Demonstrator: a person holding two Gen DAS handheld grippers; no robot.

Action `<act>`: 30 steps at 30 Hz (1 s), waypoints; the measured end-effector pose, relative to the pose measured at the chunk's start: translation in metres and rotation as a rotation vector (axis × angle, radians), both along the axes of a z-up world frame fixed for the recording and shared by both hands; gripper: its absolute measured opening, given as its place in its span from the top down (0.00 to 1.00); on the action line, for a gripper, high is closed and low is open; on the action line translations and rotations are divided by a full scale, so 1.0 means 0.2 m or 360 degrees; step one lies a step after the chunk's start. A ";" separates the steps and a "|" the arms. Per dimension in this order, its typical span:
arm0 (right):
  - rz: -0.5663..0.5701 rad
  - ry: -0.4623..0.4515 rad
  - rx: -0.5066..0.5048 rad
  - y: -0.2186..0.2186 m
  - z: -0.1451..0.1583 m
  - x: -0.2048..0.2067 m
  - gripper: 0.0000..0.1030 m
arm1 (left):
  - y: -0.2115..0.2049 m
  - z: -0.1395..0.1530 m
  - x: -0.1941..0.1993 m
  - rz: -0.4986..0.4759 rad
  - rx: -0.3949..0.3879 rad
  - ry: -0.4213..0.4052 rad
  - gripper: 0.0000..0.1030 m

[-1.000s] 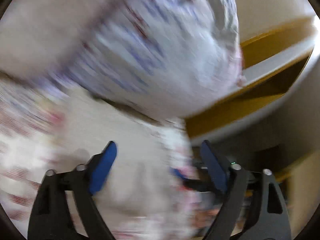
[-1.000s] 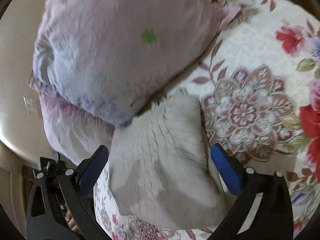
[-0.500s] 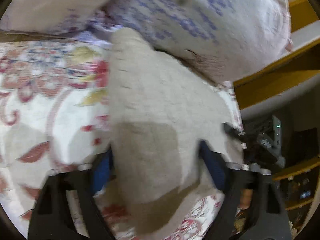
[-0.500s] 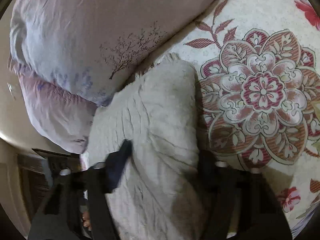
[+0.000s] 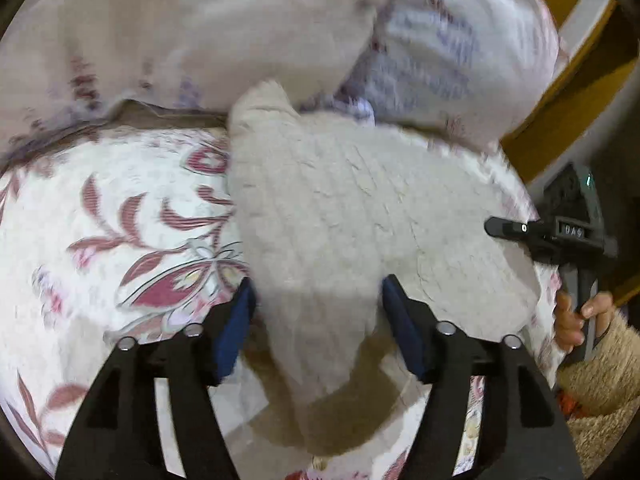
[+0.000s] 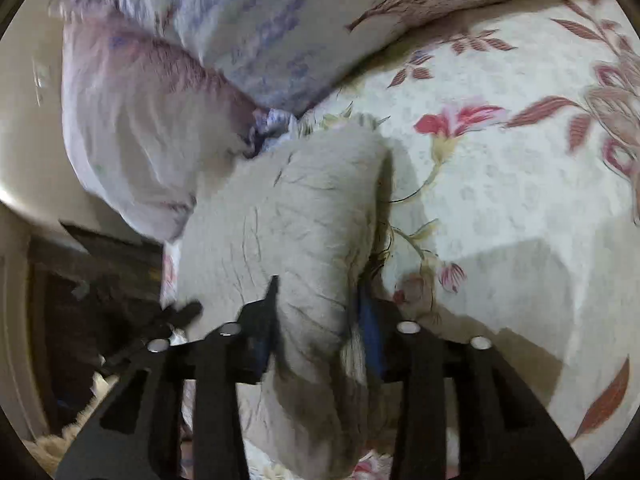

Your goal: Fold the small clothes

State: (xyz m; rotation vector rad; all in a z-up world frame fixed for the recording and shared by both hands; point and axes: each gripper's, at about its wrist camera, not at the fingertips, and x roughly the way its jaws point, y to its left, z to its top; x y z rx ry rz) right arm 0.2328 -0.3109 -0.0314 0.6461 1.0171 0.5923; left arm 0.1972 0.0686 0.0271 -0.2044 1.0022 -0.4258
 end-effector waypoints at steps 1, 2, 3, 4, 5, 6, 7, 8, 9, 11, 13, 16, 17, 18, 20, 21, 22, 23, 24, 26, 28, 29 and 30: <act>-0.0049 -0.0044 -0.0002 -0.04 0.02 -0.03 0.53 | 0.02 0.02 -0.03 0.0015 0.0013 -0.0054 0.30; -0.0080 -0.0065 0.0008 -0.06 0.04 -0.05 0.53 | 0.02 0.03 -0.07 0.0016 0.0042 -0.0114 0.24; -0.0099 -0.0056 0.0026 -0.07 0.03 -0.04 0.53 | 0.01 0.03 -0.08 0.0013 0.0077 -0.0137 0.22; -0.0103 -0.0034 0.0003 -0.07 0.02 -0.03 0.59 | -0.01 0.02 -0.09 0.0002 0.0123 -0.0139 0.22; -0.0113 -0.0004 -0.0089 -0.03 0.00 0.02 0.68 | -0.03 0.00 -0.10 -0.0013 0.0188 -0.0127 0.22; -0.0121 0.0012 -0.0253 0.02 -0.03 0.06 0.70 | -0.05 -0.02 -0.11 -0.0022 0.0230 -0.0124 0.22; -0.0150 -0.0033 -0.0292 0.04 -0.01 0.07 0.70 | -0.06 -0.02 -0.12 -0.0022 0.0244 -0.0133 0.22; -0.0167 -0.0049 -0.0348 0.06 0.00 0.07 0.66 | -0.09 -0.04 -0.14 -0.0010 0.0246 -0.0144 0.22; -0.0187 -0.0059 -0.0406 0.06 0.01 0.06 0.62 | -0.14 -0.02 -0.13 0.0009 0.0242 -0.0153 0.22; -0.0246 -0.0177 -0.0563 0.08 0.09 -0.03 0.60 | -0.11 0.00 -0.20 0.0035 0.0245 -0.0167 0.22; -0.0255 -0.0319 -0.0638 0.09 0.18 -0.18 0.37 | -0.09 0.02 -0.30 0.0052 0.0257 -0.0193 0.20; -0.0324 -0.0485 -0.0657 0.09 0.23 -0.43 0.01 | -0.14 0.01 -0.43 0.0101 0.0243 -0.0201 0.09; -0.0331 -0.0521 -0.0656 0.13 0.23 -0.50 0.01 | -0.15 -0.01 -0.47 0.0136 0.0242 -0.0181 0.02; -0.0338 -0.0539 -0.0694 0.15 0.20 -0.59 0.01 | -0.15 -0.01 -0.52 0.0194 0.0271 -0.0170 0.02; -0.0331 -0.0550 -0.0767 0.23 0.15 -0.65 0.01 | -0.20 -0.05 -0.56 0.0245 0.0296 -0.0139 0.02; -0.0324 -0.0551 -0.0814 0.26 0.12 -0.69 0.01 | -0.22 -0.08 -0.57 0.0234 0.0296 -0.0104 0.02; -0.0305 -0.0515 -0.0880 0.30 0.08 -0.71 0.01 | -0.25 -0.11 -0.55 0.0231 0.0333 -0.0045 0.02; -0.0281 -0.0486 -0.0912 0.33 0.05 -0.71 0.01 | -0.27 -0.13 -0.54 0.0232 0.0381 -0.0007 0.02; -0.0259 -0.0466 -0.0934 0.35 0.03 -0.71 0.01 | -0.30 -0.14 -0.52 0.0239 0.0454 0.0005 0.02; -0.0229 -0.0445 -0.0963 0.41 -0.01 -0.70 0.01 | -0.35 -0.16 -0.50 0.0255 0.0557 -0.0014 0.02; -0.0213 -0.0401 -0.0975 0.44 -0.05 -0.66 0.01 | -0.37 -0.17 -0.49 0.0287 0.0612 -0.0023 0.02; -0.0211 -0.0376 -0.0978 0.45 -0.06 -0.65 0.01 | -0.37 -0.17 -0.48 0.0310 0.0611 -0.0035 0.02; -0.0219 -0.0391 -0.1002 0.46 -0.06 -0.64 0.01 | -0.37 -0.18 -0.49 0.0330 0.0604 -0.0046 0.02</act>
